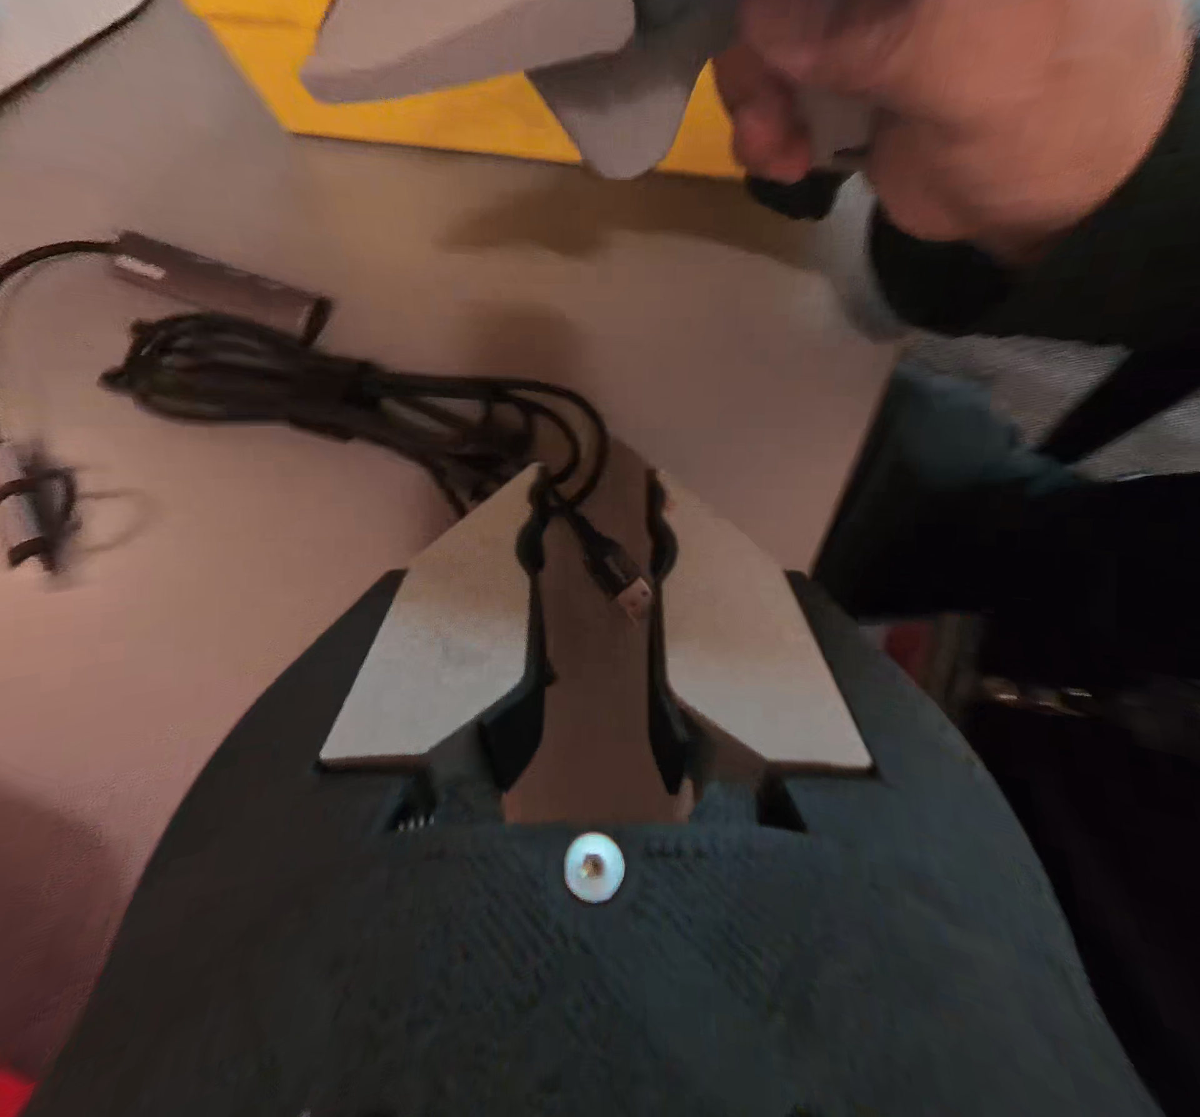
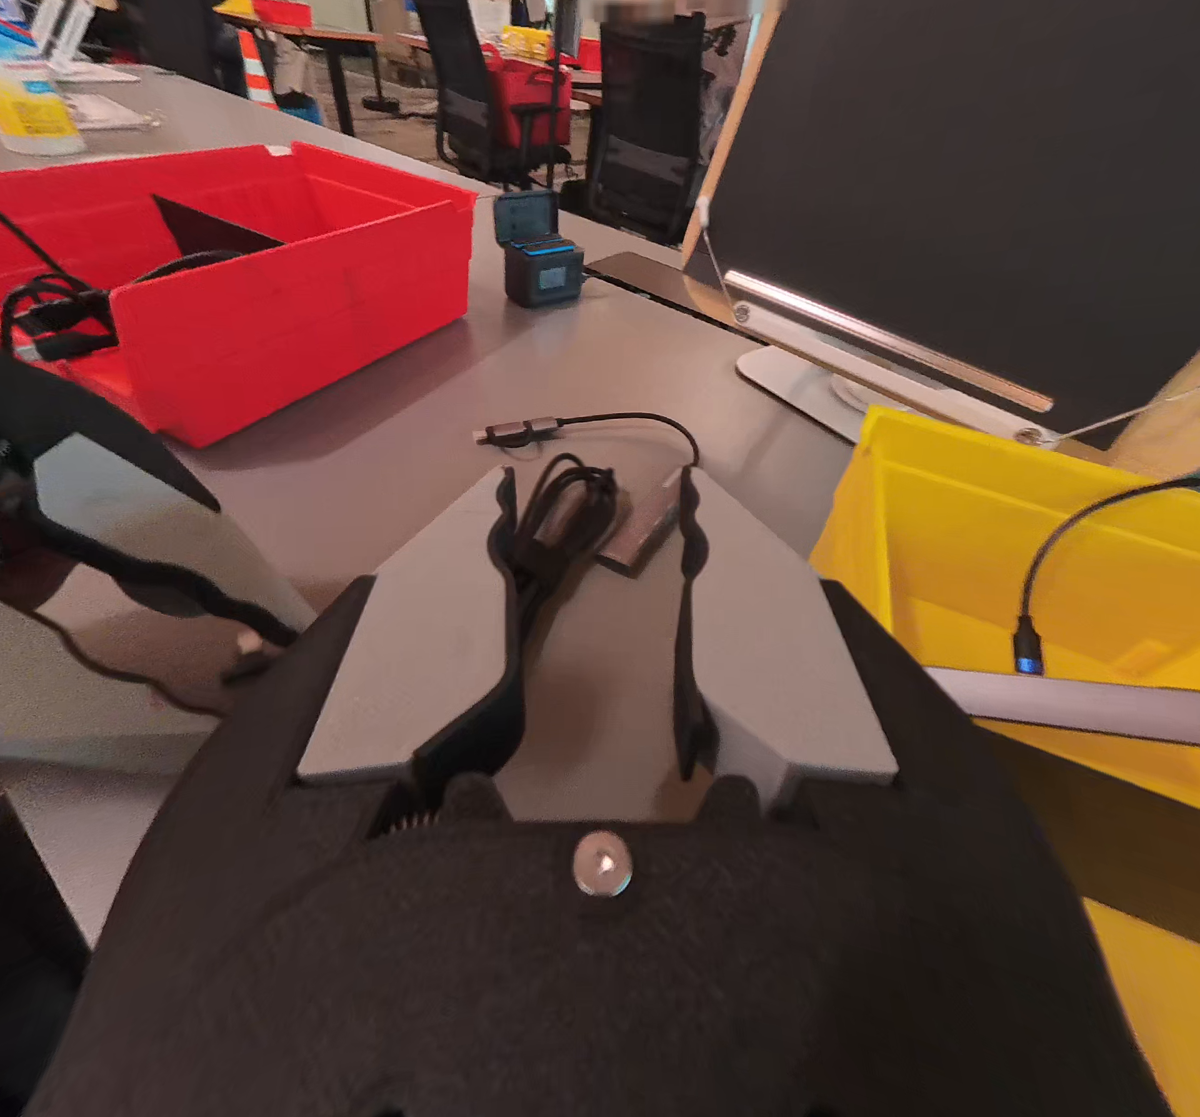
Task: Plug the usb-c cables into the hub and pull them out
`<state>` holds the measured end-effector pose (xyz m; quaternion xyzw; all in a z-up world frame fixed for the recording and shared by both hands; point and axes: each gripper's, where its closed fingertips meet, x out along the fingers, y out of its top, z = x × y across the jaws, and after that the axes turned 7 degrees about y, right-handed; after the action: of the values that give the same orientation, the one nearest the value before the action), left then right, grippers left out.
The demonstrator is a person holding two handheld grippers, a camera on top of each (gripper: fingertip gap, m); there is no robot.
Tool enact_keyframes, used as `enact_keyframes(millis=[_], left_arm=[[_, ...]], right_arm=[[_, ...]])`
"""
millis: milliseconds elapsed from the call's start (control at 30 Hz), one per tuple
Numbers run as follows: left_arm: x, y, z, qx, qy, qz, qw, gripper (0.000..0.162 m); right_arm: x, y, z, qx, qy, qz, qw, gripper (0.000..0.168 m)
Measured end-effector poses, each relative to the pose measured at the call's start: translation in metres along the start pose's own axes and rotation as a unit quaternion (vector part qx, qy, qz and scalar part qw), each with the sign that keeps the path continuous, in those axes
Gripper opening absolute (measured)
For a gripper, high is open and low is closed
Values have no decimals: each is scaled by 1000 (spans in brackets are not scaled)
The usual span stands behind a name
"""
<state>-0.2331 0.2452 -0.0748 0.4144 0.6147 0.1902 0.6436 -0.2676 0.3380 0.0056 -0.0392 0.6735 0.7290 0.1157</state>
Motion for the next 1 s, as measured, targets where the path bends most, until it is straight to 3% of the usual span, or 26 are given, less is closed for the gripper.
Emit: enact_keyframes(millis=[100, 167, 233, 367, 500, 667, 700, 800, 1000], left_arm=[[-26, 44, -13, -33, -28, 68, 997, 33], [-33, 76, -60, -14, 62, 114, 991, 25], [-16, 94, -99, 22, 122, 111, 986, 27], [59, 83, -128, -19, 42, -21, 999, 60], [110, 61, -156, -86, 58, -131, 986, 67], [138, 30, -172, -87, 109, -228, 964, 64], [142, 35, -172, -103, 106, -210, 966, 50], [148, 39, -171, -101, 95, -201, 970, 32], [135, 41, -174, -49, 89, -169, 980, 24]], right_arm=[[-6, 9, 8, 16, -15, 0, 1000, 51], [-7, 13, 10, 28, -18, 2, 999, 52], [-7, 16, 8, 31, -10, 5, 999, 58], [-15, 14, 7, 39, -3, 4, 999, 61], [-22, 15, 9, 53, 11, 6, 999, 67], [-29, 23, 9, 58, 22, 24, 998, 69], [-29, 22, 8, 59, 25, 24, 998, 69], [-30, 21, 6, 55, 29, 20, 998, 70], [-38, 21, 2, 60, 43, 23, 997, 67]])
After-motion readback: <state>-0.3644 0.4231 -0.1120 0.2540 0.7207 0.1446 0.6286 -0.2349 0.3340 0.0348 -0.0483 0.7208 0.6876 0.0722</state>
